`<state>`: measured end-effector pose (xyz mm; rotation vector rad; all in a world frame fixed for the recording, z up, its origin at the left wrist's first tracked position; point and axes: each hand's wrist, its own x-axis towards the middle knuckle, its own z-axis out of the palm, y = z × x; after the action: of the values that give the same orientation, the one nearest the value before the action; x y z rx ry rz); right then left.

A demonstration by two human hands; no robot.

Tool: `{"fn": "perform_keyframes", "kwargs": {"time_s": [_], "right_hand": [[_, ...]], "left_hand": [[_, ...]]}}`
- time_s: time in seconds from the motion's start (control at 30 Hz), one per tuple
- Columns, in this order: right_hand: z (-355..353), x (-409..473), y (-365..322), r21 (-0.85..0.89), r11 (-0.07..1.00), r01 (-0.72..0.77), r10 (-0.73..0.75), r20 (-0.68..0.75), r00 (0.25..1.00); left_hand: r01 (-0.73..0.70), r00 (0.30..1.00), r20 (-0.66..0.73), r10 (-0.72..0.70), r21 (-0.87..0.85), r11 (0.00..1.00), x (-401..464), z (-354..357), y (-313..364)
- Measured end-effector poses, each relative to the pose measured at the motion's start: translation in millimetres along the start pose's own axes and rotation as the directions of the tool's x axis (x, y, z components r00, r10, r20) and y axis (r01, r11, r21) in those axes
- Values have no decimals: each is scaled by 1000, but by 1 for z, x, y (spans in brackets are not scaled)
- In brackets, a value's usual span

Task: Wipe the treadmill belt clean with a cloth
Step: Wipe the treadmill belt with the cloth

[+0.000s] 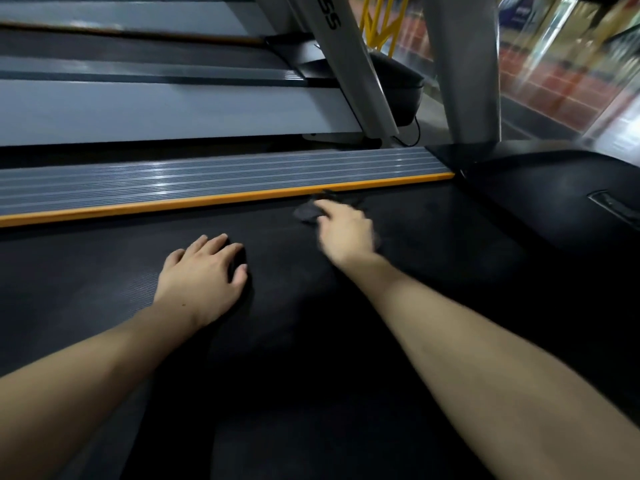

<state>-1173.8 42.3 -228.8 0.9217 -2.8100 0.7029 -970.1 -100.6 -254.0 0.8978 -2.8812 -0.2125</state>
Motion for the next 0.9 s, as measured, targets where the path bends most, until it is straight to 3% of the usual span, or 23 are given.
{"fn": "perform_keyframes", "kwargs": {"time_s": [0.1,0.2,0.27,0.4,0.57,0.67,0.77,0.9], "right_hand": [[43,-24,-59,54,971,235,-238,67,969],[39,-17,-43,73,960,269,-274,85,958],[20,-1,-2,1,980,201,-201,48,978],[-20,30,71,-13,980,-196,194,-93,977],[-1,12,6,84,968,-235,243,-101,965],[31,-1,-50,43,999,14,-12,-45,999],[54,-8,-79,-3,962,272,-271,34,962],[50,5,-46,0,964,264,-264,70,962]], "left_hand": [[42,999,4,-42,10,999,-12,-2,-26],[15,1000,13,-16,23,1000,-19,4,-36],[18,1000,-19,-18,12,1000,-21,7,-36],[22,996,-87,-22,-7,1000,-20,10,-33],[35,996,-81,-36,-10,999,-18,12,-34],[33,995,-92,-35,-16,999,-19,11,-34],[36,996,-85,-38,-25,999,-19,12,-35],[35,995,-93,-38,-31,999,-19,11,-34]]}}
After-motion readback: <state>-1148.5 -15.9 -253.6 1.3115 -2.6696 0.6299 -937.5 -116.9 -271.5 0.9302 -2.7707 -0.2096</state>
